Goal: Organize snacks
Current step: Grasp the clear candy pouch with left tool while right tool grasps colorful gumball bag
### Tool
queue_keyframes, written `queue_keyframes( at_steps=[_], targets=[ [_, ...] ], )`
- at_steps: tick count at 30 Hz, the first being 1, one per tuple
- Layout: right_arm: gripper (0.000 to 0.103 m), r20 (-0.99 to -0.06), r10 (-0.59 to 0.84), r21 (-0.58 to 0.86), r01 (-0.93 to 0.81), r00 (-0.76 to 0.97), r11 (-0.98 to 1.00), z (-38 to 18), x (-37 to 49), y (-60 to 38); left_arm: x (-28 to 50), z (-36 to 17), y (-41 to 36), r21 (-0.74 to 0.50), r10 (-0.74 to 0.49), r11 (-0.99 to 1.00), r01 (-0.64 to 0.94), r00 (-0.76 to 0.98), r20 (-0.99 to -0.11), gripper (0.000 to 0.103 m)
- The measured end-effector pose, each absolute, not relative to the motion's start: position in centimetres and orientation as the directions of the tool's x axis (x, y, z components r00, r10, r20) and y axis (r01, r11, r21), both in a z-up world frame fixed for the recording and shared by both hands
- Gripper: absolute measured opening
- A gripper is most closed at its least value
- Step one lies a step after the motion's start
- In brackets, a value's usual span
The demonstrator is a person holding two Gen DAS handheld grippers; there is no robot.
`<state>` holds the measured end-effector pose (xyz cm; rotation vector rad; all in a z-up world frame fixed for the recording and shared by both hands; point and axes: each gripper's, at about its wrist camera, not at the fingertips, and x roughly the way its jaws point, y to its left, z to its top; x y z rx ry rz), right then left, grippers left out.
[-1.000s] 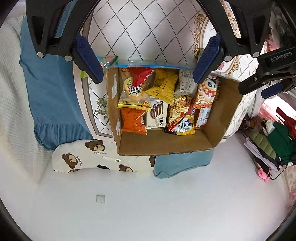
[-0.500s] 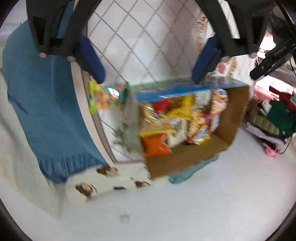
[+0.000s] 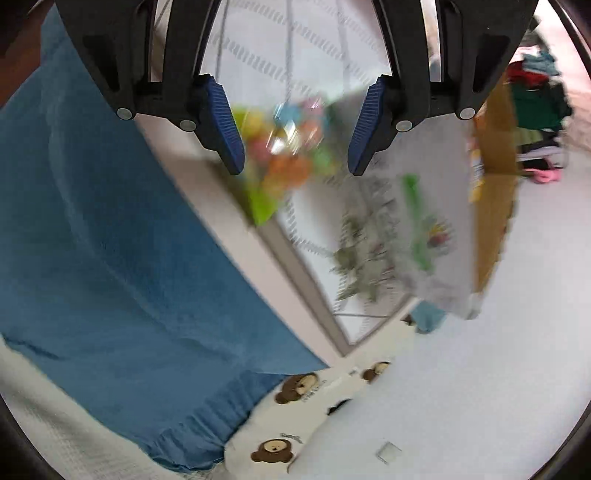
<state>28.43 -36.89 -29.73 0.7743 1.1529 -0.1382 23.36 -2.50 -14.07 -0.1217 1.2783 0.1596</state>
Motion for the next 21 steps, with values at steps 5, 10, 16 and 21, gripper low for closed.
queue_keyframes(
  at_steps=[5, 10, 16, 21],
  targets=[
    [0.061, -0.898, 0.249, 0.405, 0.463, 0.362, 0.788, -31.0, 29.4, -36.0, 23.3, -14.7, -2.8, -0.009, 0.040, 0.983, -0.182, 0.262, -0.964, 0.099],
    [0.064, -0.888, 0.377, 0.459, 0.443, 0.265, 0.770, -31.0, 24.2, -35.1, 22.5, -15.1, -3.5, -0.015, 0.027, 0.987, -0.158, 0.260, -0.965, 0.099],
    [0.081, -0.923, 0.285, 0.352, 0.265, 0.259, 0.898, -28.1, 20.7, -33.7, 21.2, -16.5, -4.2, -0.020, 0.016, 0.988, -0.151, 0.229, -0.973, 0.099],
    [0.083, -0.946, 0.148, 0.162, 0.026, 0.287, 0.986, -27.1, 25.4, -30.8, 20.2, -17.6, -4.4, -0.006, 0.027, 0.989, -0.150, 0.217, -0.976, 0.099]
  ],
)
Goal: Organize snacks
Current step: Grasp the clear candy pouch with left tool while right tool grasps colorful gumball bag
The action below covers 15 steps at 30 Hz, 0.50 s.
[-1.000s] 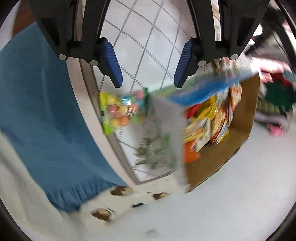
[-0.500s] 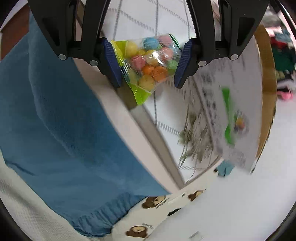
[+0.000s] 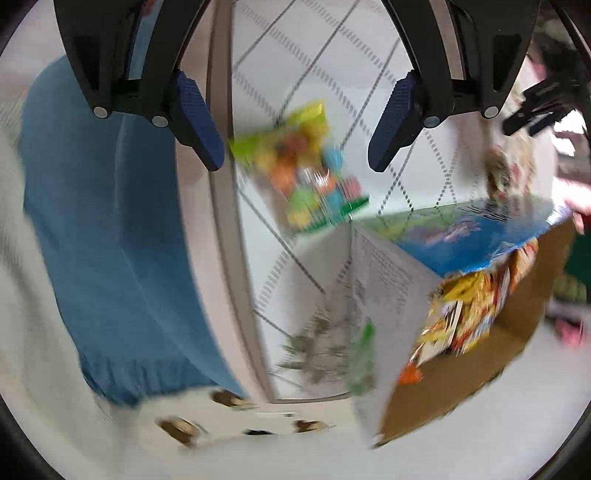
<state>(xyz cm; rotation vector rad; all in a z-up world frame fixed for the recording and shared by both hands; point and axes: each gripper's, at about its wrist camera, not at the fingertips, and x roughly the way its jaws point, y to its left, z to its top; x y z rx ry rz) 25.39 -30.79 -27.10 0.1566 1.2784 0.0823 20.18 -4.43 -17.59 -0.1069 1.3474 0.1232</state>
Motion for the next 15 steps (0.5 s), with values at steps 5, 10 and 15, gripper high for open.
queue_keyframes(
  at_steps=[5, 10, 15],
  targets=[
    [0.067, -0.975, 0.161, 0.159, -0.026, 0.151, 0.987, -31.2, 29.2, -29.3, 19.5, -18.4, -3.7, 0.007, 0.042, 0.986, -0.167, 0.205, -0.978, 0.099],
    [0.064, -0.967, 0.195, 0.194, -0.022, 0.162, 0.981, -31.3, 27.0, -27.6, 19.1, -17.7, -1.7, -0.001, 0.043, 0.980, -0.197, 0.221, -0.974, 0.099],
    [0.064, -0.957, 0.255, 0.252, -0.040, 0.140, 0.967, -31.8, 23.5, -24.5, 20.8, -17.2, -0.1, -0.041, 0.006, 0.980, -0.196, 0.236, -0.972, 0.099]
  ],
)
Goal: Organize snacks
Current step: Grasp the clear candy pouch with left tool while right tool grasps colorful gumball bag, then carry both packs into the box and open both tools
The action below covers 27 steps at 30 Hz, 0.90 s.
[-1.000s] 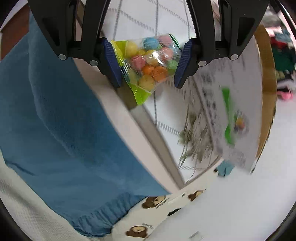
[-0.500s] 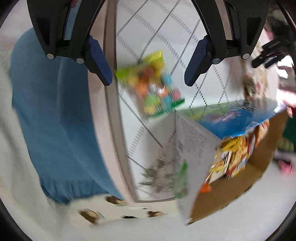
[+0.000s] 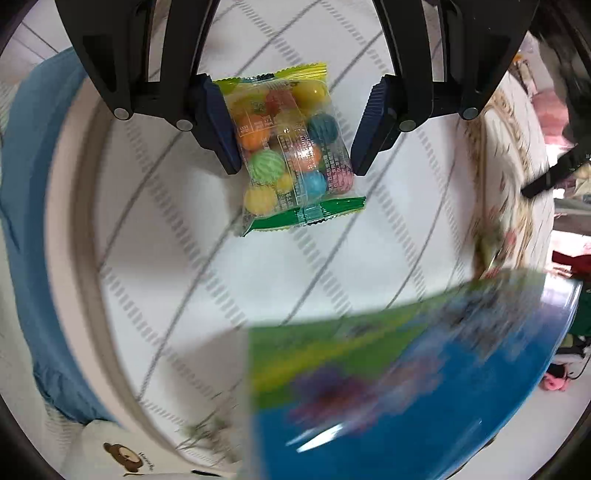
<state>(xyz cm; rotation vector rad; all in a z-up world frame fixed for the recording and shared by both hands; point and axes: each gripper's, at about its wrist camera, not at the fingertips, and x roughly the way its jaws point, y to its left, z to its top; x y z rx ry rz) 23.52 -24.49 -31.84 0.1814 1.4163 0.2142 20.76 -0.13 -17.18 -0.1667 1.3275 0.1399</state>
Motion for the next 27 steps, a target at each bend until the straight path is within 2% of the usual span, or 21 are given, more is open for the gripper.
queue_keyframes(
  at_steps=[4, 8, 10, 11, 16, 27],
  targets=[
    [0.064, -0.949, 0.276, 0.275, -0.030, 0.150, 0.961, -31.8, 22.7, -23.4, 23.7, -17.2, -1.1, 0.014, 0.032, 0.997, -0.074, 0.238, -0.971, 0.099],
    [0.064, -0.950, 0.270, 0.270, -0.022, 0.156, 0.963, -31.6, 22.9, -23.2, 26.6, -19.0, -1.9, -0.033, -0.029, 0.999, -0.022, 0.167, -0.985, 0.097],
    [0.064, -0.951, 0.266, 0.266, -0.021, 0.158, 0.964, -31.9, 22.6, -21.9, 27.5, -19.6, -2.2, -0.040, -0.037, 0.999, -0.020, 0.160, -0.986, 0.077],
    [0.064, -0.951, 0.263, 0.263, -0.021, 0.161, 0.964, -31.8, 22.7, -21.9, 27.7, -19.8, -2.4, -0.039, -0.035, 0.999, -0.021, 0.164, -0.986, 0.058],
    [0.063, -0.953, 0.256, 0.254, -0.030, 0.163, 0.967, -31.9, 21.7, -20.1, 27.1, -20.3, -2.2, -0.045, -0.040, 0.999, -0.028, 0.170, -0.985, 0.058],
    [0.063, -0.953, 0.297, 0.292, -0.077, 0.060, 0.953, -33.1, 15.7, -18.0, 13.9, -22.0, -6.5, -0.094, -0.095, 0.995, 0.024, 0.035, -0.995, 0.058]
  ],
)
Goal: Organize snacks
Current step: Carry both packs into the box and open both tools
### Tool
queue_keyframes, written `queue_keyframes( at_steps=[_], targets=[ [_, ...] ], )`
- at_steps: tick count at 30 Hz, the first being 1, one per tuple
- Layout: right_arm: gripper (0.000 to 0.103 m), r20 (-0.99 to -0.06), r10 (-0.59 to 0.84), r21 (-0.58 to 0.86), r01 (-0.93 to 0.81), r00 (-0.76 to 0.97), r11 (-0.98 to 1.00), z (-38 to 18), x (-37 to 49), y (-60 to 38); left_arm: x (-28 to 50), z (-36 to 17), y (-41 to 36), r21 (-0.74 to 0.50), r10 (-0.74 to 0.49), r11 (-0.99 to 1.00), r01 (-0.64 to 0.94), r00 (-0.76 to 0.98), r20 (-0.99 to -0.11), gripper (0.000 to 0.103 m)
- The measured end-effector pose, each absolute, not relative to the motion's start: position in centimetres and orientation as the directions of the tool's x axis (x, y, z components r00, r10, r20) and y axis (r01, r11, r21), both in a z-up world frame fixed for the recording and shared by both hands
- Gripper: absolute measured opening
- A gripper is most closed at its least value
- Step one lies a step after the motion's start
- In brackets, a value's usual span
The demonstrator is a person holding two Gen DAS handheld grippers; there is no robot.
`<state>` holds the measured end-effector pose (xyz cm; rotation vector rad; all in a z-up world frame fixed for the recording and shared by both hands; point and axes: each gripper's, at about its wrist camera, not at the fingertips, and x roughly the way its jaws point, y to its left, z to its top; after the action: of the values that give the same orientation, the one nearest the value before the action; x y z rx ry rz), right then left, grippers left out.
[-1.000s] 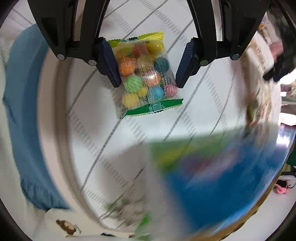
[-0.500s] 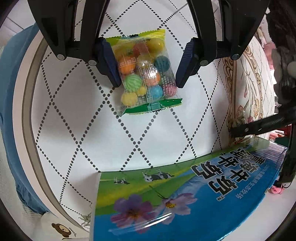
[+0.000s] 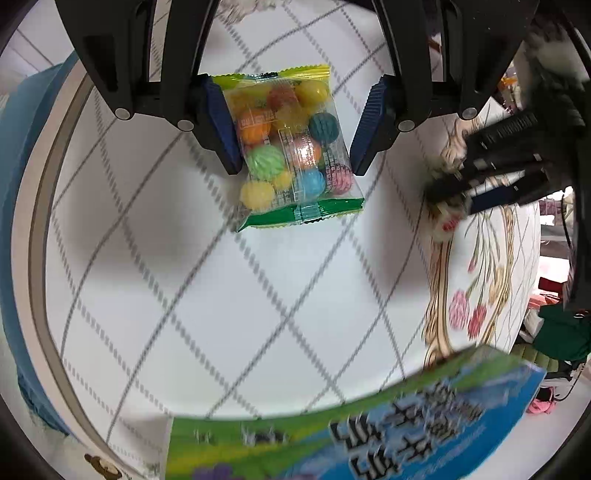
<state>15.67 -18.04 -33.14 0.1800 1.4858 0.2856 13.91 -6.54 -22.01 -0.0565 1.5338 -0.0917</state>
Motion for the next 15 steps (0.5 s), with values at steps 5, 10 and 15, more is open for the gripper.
queue_keyframes(
  at_steps=[5, 10, 15],
  targets=[
    [0.064, -0.956, 0.292, 0.289, -0.062, 0.041, 0.955, -34.7, 14.3, -17.7, 14.1, -23.5, -7.9, -0.087, -0.088, 0.996, 0.015, 0.029, -0.996, 0.057],
    [0.066, -0.954, 0.299, 0.298, -0.057, 0.020, 0.953, -34.6, 14.8, -18.2, 14.2, -24.8, -8.2, -0.092, -0.092, 0.996, 0.004, 0.023, -0.995, 0.058],
    [0.067, -0.964, 0.265, 0.265, -0.097, -0.005, 0.959, -34.6, 14.1, -17.0, 13.3, -24.8, -8.4, -0.103, -0.103, 0.995, -0.001, 0.021, -0.994, 0.058]
  ],
)
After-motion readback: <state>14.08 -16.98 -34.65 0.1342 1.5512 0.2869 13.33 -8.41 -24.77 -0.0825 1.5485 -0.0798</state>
